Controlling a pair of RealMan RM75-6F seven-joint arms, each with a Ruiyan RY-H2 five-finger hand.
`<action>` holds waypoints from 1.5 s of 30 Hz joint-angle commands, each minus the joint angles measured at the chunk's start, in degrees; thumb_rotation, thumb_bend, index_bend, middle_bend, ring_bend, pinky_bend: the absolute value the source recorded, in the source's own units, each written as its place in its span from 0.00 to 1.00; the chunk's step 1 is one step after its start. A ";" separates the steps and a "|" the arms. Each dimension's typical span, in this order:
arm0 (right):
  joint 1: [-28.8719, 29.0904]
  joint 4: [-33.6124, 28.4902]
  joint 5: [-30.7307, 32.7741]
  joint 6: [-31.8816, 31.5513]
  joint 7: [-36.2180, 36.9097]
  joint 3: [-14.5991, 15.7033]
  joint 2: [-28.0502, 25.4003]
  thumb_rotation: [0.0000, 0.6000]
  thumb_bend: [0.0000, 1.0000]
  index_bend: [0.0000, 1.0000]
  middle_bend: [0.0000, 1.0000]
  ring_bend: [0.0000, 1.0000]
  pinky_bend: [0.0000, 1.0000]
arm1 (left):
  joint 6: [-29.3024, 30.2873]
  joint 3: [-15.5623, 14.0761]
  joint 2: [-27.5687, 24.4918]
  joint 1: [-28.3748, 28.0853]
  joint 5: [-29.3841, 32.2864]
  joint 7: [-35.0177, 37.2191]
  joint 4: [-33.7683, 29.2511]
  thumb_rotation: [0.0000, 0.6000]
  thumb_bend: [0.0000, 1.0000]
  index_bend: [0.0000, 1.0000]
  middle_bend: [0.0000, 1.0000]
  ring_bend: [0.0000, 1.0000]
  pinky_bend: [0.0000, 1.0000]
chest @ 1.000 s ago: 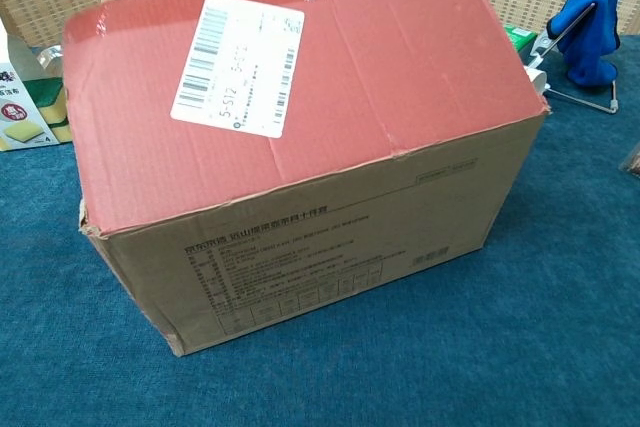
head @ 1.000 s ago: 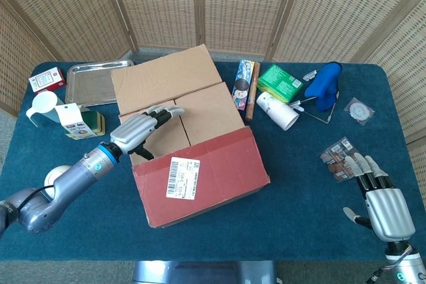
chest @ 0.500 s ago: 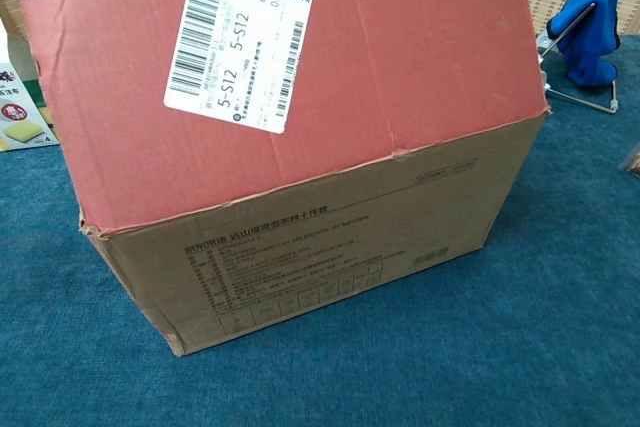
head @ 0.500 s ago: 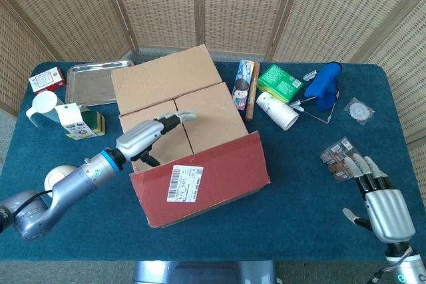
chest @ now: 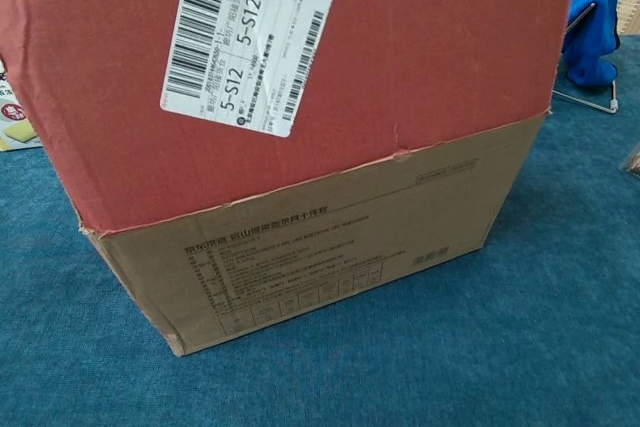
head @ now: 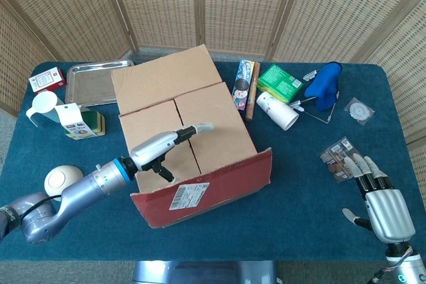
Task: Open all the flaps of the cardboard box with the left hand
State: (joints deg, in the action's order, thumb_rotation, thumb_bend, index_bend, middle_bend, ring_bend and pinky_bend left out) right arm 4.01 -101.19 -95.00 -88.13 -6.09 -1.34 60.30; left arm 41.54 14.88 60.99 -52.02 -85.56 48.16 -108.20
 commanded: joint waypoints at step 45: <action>-0.03 -0.38 -0.10 0.22 0.76 0.07 -0.50 1.00 0.00 0.00 0.00 0.00 0.23 | 7.84 -5.52 11.28 -1.87 7.22 -45.53 11.57 1.00 0.48 0.00 0.00 0.00 0.00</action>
State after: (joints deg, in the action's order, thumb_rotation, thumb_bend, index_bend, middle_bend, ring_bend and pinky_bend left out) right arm 3.97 -101.57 -95.10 -87.92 -5.31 -1.29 59.78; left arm 48.04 9.43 70.42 -54.28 -78.72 4.07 -98.35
